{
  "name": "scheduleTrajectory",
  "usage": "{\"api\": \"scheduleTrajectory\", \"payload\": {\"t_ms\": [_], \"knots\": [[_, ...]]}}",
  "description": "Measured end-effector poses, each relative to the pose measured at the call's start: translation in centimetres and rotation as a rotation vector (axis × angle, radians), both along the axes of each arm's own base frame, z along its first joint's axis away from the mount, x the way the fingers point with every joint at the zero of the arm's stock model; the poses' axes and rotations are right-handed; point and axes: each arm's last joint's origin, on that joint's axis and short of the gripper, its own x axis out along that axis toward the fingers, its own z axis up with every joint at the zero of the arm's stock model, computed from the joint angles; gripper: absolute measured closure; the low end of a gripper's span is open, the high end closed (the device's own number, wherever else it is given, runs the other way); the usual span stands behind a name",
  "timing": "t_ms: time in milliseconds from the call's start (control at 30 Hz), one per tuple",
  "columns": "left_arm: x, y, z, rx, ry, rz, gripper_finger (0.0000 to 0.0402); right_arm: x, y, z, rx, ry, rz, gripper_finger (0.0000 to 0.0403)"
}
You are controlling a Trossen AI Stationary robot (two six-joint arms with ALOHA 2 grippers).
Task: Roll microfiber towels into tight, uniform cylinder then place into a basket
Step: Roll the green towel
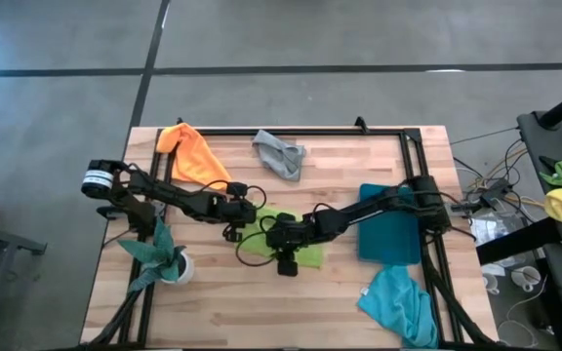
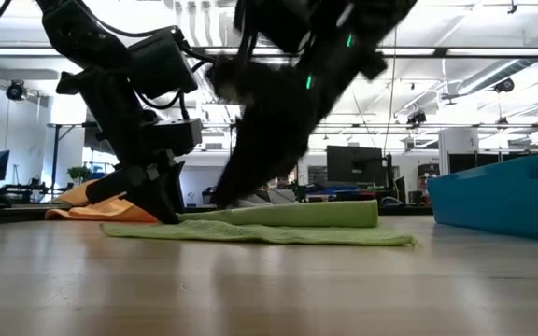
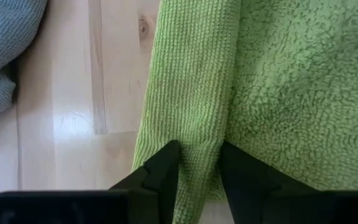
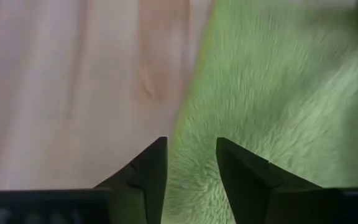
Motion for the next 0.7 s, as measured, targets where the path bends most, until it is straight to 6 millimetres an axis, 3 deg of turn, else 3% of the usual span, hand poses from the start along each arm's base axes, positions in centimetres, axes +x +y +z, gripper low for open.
{"api": "scheduleTrajectory", "payload": {"t_ms": [167,700], "knots": [[0.0,0.0,0.0,0.003,-0.002,0.000,0.0301,0.5,0.2,-1.9,0.055,0.046,0.040,0.0277],[-0.2,-0.1,0.4,-0.032,-0.026,-0.021,0.0318,-0.2,1.1,-2.3,0.109,0.124,0.074,0.0284]]}}
